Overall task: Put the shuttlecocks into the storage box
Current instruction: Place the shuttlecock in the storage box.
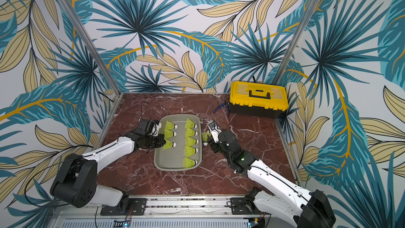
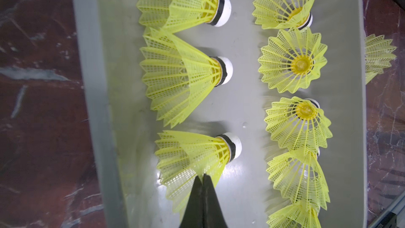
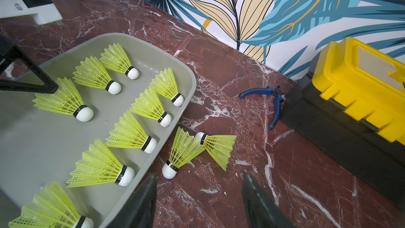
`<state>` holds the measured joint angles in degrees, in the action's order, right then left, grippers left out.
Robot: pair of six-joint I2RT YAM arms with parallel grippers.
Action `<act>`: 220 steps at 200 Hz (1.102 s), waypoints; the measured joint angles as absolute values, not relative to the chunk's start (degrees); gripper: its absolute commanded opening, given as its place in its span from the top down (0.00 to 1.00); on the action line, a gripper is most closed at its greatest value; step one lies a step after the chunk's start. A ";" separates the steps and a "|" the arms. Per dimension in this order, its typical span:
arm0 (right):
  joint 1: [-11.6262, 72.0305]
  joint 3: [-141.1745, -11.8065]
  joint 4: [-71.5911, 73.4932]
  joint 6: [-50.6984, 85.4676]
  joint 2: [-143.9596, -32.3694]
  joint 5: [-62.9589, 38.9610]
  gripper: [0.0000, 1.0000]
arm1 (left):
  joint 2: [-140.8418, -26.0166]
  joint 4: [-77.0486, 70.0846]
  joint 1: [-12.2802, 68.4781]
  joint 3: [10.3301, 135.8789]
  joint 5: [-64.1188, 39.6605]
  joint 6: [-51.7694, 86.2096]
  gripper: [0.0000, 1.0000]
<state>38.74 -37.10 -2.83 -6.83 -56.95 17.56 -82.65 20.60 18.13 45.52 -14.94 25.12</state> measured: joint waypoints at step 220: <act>38.74 -36.99 -2.85 -6.61 -57.58 17.56 0.38 | -83.70 20.88 18.06 47.11 -11.70 24.86 1.00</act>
